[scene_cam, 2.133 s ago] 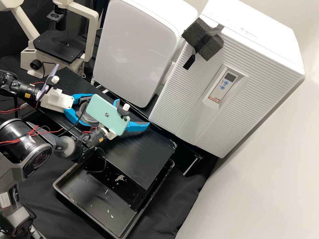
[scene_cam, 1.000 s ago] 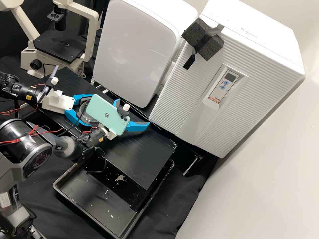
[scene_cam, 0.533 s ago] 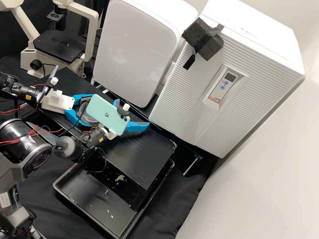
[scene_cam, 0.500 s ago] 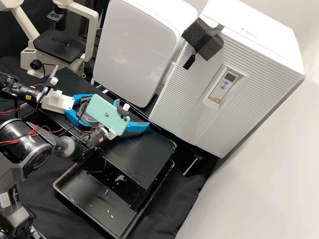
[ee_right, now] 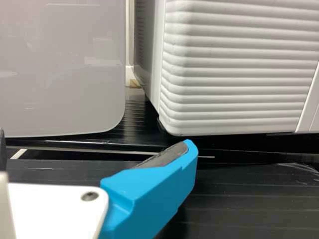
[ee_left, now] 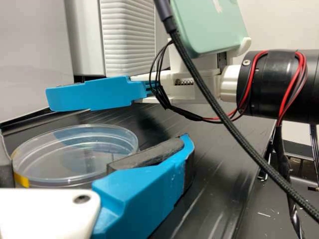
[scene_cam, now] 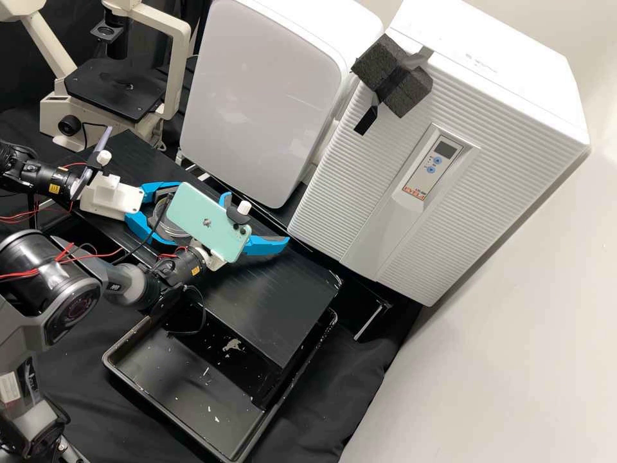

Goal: Place the petri dish on the microscope

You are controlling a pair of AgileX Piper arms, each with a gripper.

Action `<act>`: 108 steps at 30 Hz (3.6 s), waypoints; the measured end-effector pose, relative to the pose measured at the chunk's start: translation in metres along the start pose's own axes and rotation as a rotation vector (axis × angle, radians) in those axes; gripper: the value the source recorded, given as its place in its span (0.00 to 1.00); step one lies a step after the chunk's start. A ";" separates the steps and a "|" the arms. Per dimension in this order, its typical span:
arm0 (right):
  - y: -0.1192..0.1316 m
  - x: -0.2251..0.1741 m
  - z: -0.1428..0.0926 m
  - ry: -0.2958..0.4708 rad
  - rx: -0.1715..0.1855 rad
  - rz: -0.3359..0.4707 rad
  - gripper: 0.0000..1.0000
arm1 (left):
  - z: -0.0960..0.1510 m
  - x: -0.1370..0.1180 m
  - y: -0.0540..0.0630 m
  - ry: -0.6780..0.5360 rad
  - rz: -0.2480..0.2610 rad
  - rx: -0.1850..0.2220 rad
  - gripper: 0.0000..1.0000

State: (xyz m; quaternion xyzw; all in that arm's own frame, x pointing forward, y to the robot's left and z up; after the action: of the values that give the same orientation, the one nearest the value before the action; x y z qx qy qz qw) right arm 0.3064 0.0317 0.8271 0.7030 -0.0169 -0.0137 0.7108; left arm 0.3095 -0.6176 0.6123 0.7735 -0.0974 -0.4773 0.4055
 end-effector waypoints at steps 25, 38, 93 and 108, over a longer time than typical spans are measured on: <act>0.000 0.000 0.000 0.000 0.000 0.000 1.00 | -0.001 -0.001 -0.001 -0.017 -0.014 -0.036 0.00; 0.000 0.000 0.000 0.000 0.000 0.000 1.00 | -0.002 -0.002 0.000 -0.019 -0.014 -0.052 0.00; 0.000 0.000 0.000 0.000 0.000 0.000 1.00 | -0.132 -0.167 0.074 0.517 0.235 -0.190 0.00; 0.000 0.000 0.000 0.000 0.000 0.000 1.00 | -0.182 -0.179 0.073 0.687 0.251 -0.254 0.00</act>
State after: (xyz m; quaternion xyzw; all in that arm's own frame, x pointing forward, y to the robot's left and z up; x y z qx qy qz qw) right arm 0.3064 0.0317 0.8271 0.7030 -0.0169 -0.0137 0.7108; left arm 0.3817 -0.4716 0.8228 0.8138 0.0101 -0.1455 0.5625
